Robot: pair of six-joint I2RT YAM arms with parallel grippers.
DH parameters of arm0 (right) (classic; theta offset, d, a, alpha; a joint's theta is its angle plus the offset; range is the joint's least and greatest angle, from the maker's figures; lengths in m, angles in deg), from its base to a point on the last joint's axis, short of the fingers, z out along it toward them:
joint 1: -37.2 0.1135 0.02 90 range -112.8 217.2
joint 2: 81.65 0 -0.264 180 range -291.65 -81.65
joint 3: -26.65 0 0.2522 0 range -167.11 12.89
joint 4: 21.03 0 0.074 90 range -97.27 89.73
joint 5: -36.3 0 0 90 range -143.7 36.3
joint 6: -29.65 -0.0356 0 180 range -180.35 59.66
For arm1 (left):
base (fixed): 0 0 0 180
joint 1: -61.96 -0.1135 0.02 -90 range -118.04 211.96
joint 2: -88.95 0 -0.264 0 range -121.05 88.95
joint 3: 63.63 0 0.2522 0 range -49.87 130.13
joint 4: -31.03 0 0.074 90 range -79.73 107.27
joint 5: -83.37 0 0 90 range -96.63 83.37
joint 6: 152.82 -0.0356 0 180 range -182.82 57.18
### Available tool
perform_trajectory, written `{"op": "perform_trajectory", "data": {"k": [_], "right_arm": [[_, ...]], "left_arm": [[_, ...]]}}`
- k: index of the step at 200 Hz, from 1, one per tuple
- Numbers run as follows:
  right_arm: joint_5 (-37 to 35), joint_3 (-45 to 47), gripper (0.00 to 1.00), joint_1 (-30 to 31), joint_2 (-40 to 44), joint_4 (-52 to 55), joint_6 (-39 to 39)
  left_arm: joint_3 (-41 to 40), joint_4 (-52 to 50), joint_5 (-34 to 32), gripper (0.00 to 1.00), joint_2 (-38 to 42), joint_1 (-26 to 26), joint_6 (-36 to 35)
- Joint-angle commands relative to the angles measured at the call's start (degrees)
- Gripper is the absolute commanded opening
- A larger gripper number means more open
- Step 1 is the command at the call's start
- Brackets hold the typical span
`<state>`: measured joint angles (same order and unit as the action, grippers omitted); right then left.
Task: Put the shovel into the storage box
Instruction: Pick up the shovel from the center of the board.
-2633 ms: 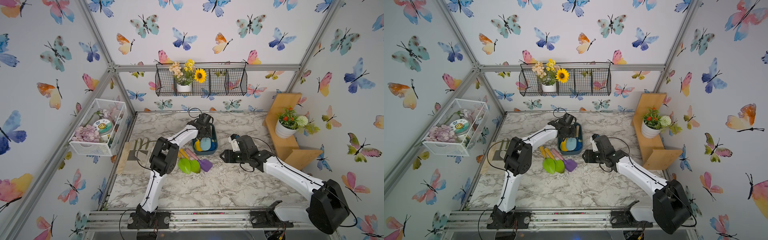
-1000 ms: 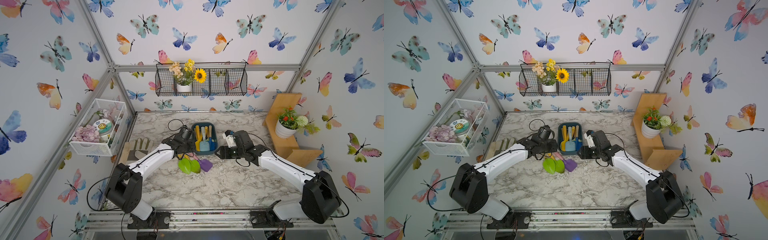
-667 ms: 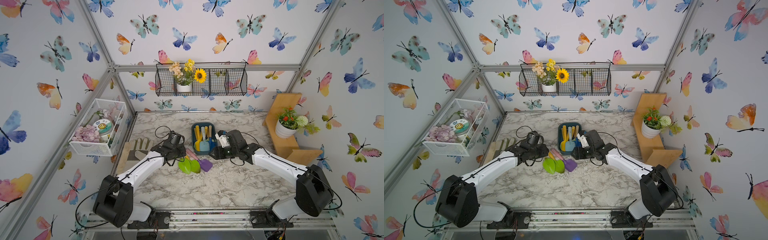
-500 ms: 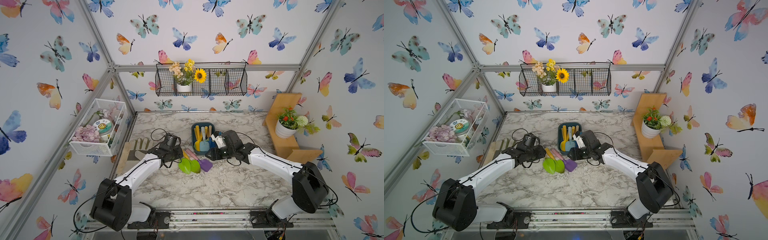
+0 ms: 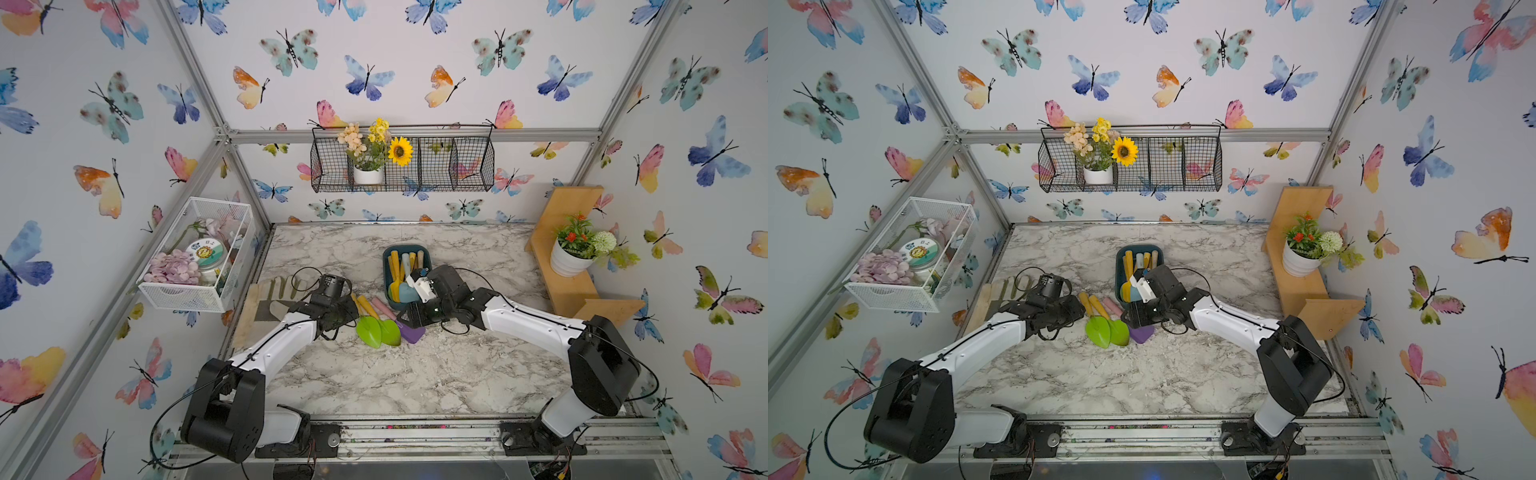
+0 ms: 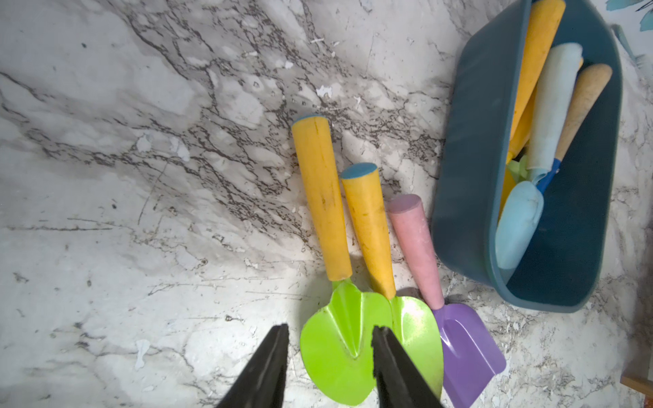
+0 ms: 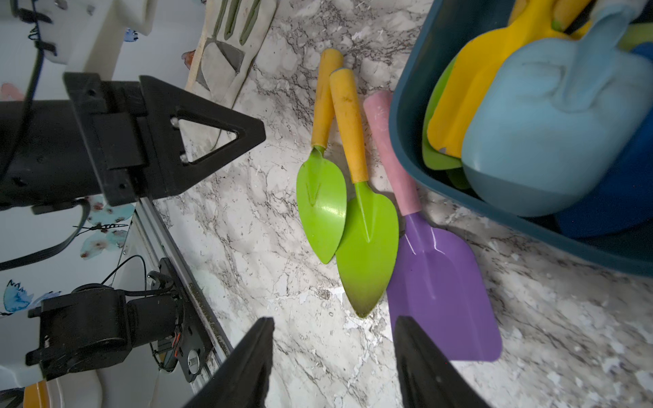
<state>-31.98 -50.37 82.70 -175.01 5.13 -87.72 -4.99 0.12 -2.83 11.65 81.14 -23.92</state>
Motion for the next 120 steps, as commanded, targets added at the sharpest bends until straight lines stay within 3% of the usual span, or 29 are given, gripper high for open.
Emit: {"op": "perform_trajectory", "data": {"k": [1, 120], "right_arm": [[1.4, -1.1, 0.59, 0.6, -0.6, -1.3, 0.1], [-0.4, 1.0, 0.59, 0.7, 0.3, -1.7, -0.9]], "left_arm": [[-0.3, 2.3, 1.6, 0.45, -2.2, -0.4, 0.6], [3.4, 5.7, 1.7, 0.44, -12.1, -0.5, 1.2]]}}
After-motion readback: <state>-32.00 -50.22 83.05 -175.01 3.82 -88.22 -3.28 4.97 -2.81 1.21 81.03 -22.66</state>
